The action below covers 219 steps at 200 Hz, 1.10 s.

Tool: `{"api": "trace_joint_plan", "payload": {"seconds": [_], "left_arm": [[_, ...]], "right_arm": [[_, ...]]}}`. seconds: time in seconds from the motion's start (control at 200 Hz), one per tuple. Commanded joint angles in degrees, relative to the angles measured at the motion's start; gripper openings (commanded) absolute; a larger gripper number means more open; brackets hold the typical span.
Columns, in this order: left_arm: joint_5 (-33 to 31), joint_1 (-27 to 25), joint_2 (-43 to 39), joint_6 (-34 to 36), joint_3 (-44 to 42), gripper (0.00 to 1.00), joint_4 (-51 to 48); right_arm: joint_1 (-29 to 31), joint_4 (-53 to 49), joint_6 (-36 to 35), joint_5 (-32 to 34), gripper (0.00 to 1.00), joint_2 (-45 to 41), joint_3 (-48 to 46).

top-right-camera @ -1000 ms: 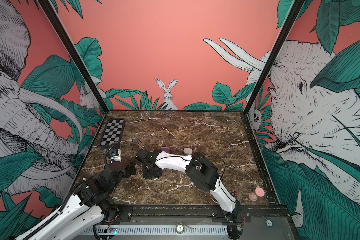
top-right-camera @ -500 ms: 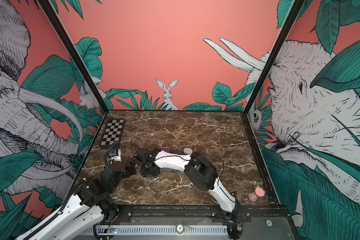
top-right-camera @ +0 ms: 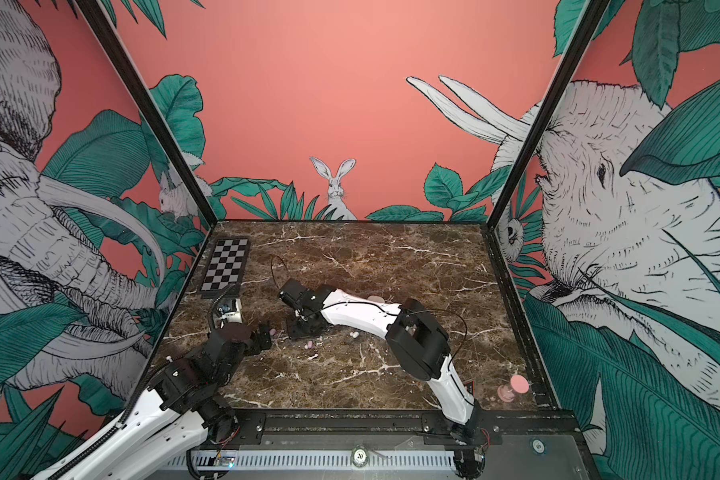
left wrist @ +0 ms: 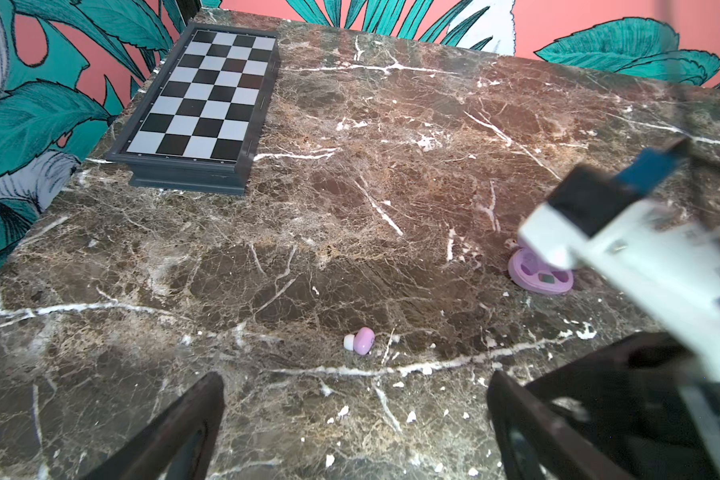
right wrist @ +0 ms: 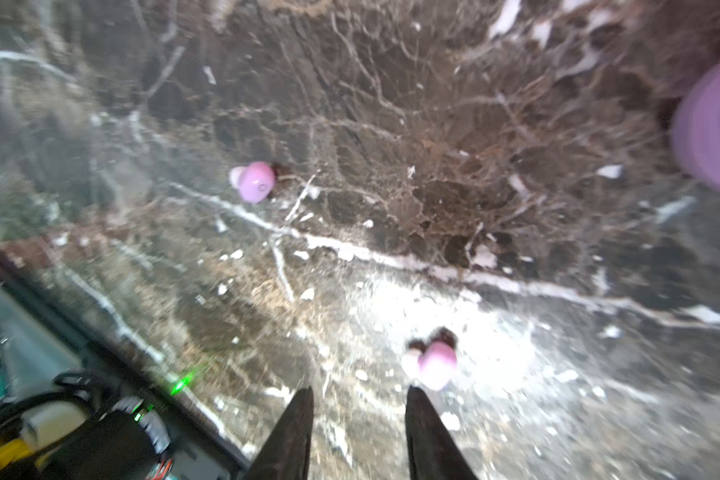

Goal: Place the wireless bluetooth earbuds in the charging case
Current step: 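Close the right gripper on the pink earbud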

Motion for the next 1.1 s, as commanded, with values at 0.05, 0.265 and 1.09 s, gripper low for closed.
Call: {"api": "trace_joint_plan", "payload": {"seconds": [0.05, 0.265, 1.09], "left_arm": [[-0.51, 0.44, -0.31, -0.04, -0.37, 0.99, 0.62], [-0.15, 0.53, 0.15, -0.04, -0.39, 0.99, 0.80], [1.54, 1.23, 1.85, 0.49, -0.44, 0.99, 2.03]], "right_arm": [[-1.25, -1.25, -2.67, 2.44, 0.36, -3.65, -3.76], [-1.05, 2.62, 6.81, 2.54, 0.31, -4.09, -9.78], [1.07, 0.29, 10.33, 4.52, 0.31, 1.84, -5.61]]}}
